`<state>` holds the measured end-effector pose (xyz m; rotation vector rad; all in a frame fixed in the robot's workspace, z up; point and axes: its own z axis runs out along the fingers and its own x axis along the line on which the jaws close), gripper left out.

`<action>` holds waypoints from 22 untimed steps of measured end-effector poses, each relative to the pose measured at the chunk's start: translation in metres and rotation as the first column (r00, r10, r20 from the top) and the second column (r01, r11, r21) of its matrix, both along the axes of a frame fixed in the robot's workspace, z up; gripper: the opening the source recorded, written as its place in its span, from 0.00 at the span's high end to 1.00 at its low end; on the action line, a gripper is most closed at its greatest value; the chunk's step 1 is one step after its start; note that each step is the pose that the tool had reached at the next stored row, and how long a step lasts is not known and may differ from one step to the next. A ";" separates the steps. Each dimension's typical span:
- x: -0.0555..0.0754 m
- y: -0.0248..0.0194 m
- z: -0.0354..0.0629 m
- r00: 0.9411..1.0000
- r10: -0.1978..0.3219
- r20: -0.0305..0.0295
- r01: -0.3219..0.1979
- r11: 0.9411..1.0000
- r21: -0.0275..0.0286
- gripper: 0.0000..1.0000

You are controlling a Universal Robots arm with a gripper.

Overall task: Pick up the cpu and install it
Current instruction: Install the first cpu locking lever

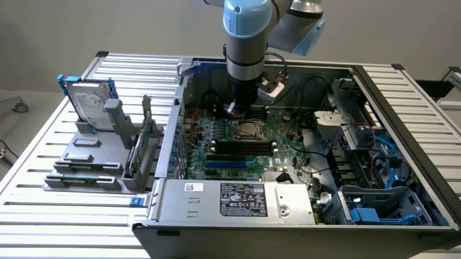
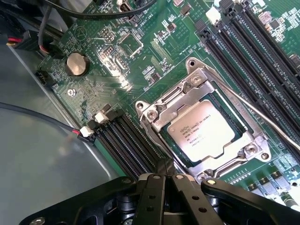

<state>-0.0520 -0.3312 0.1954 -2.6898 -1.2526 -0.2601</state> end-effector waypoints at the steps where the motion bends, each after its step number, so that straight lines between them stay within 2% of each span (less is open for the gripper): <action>1: 0.000 0.0000 0.0000 1.000 0.000 0.000 0.000 1.000 0.000 0.89; 22: 0.011 0.0000 -0.0005 1.000 0.000 0.000 0.000 1.000 0.000 0.89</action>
